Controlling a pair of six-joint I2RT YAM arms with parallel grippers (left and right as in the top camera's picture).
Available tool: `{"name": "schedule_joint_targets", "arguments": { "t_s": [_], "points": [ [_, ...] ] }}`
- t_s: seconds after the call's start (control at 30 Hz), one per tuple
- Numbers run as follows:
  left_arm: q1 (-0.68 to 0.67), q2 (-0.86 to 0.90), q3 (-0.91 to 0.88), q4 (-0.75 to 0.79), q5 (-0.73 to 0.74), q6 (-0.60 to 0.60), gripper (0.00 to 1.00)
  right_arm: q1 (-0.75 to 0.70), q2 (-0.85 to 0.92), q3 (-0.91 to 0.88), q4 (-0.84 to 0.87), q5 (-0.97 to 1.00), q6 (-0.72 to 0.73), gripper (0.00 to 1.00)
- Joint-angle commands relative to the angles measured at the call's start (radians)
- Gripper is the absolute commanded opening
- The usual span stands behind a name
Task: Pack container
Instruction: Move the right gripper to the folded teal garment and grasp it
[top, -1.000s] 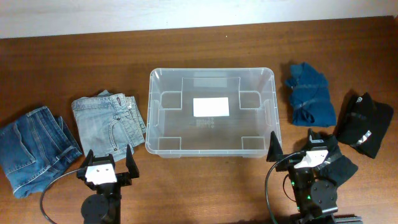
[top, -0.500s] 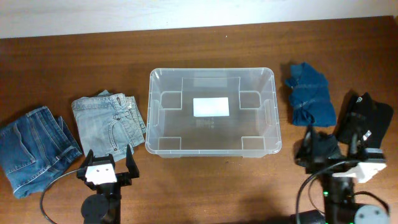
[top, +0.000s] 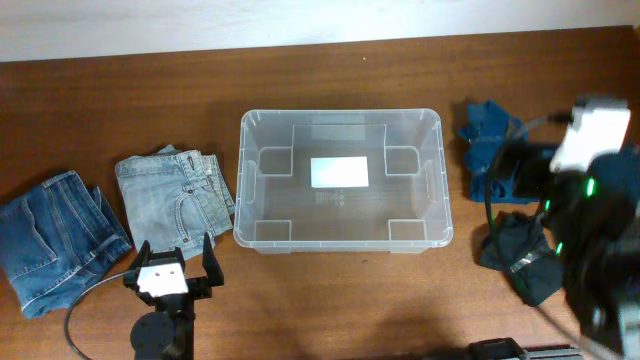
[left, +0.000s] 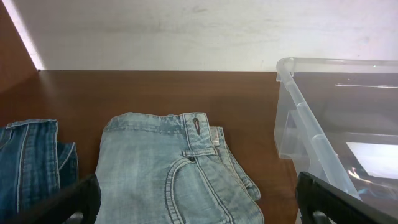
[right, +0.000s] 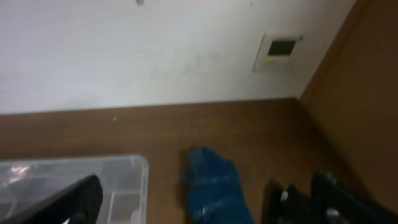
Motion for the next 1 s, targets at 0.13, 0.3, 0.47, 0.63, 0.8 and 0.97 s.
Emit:
{"name": "schedule_joint_targets", "arguments": {
  "t_s": [0.13,0.3,0.47,0.63,0.8,0.97],
  "points": [
    [0.005,-0.009,-0.010,0.004,0.003,0.019,1.00,-0.288,0.329,0.362,-0.221,-0.338,-0.025,0.98],
    [0.005,-0.009,-0.010,0.004,0.003,0.019,0.99,-0.481,0.458,0.399,-0.250,-0.563,-0.025,0.98],
    [0.005,-0.009,-0.010,0.004,0.004,0.019,0.99,-0.591,0.562,0.399,-0.282,-0.549,-0.025,0.98],
    [0.005,-0.009,-0.010,0.004,0.004,0.019,0.99,-0.649,0.692,0.398,-0.312,-0.555,-0.029,0.98],
    [0.005,-0.009,-0.010,0.004,0.004,0.019,0.99,-0.653,0.832,0.398,-0.311,-0.617,-0.175,0.98],
    [0.005,-0.009,-0.010,0.004,0.004,0.019,0.99,-0.653,0.977,0.398,-0.281,-0.617,-0.192,1.00]
  ]
}}
